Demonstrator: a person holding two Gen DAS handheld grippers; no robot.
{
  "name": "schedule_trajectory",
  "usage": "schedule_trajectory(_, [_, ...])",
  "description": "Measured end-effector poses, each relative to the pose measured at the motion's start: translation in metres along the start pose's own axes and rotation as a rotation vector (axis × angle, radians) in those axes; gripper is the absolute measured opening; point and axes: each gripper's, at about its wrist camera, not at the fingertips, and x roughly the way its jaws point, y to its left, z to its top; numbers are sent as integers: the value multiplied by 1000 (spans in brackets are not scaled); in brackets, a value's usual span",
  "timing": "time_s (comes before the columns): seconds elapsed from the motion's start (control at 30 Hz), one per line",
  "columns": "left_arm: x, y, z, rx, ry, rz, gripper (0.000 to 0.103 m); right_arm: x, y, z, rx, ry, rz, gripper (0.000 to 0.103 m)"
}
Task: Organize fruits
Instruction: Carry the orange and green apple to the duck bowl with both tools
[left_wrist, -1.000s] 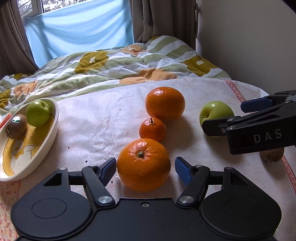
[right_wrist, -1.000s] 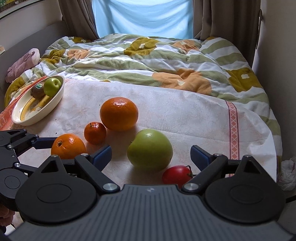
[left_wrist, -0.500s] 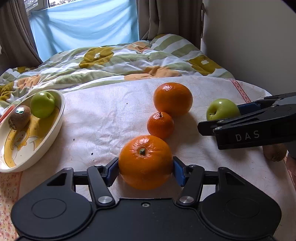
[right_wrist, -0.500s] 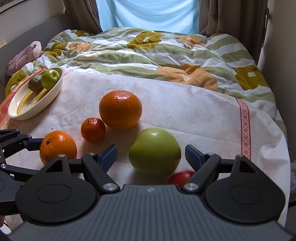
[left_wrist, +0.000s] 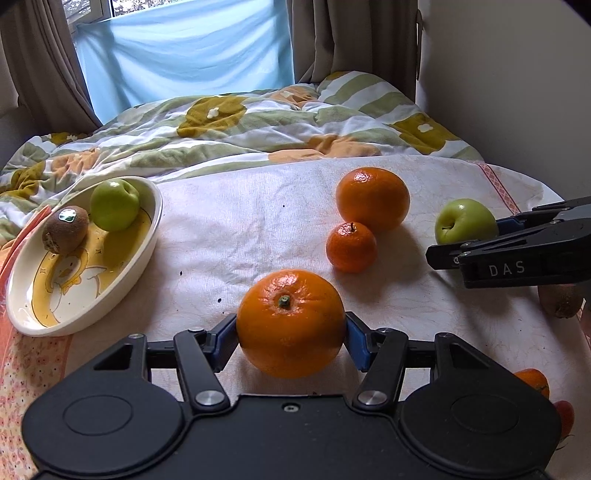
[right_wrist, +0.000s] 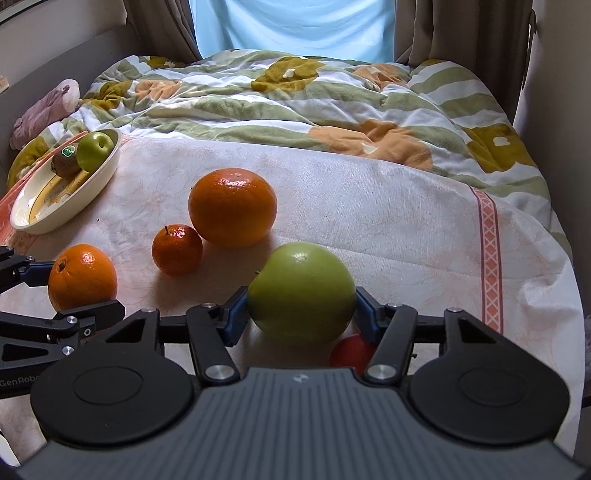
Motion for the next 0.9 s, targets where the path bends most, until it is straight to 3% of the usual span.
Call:
schedule_trajectory(0.43, [-31,10,9,-24,-44,32,64,-26,3,4,26,-32,14,73])
schedule_trajectory(0.9, [-110,67,38,-94,-153,110,64,-104,54,57,-9,-137,71,73])
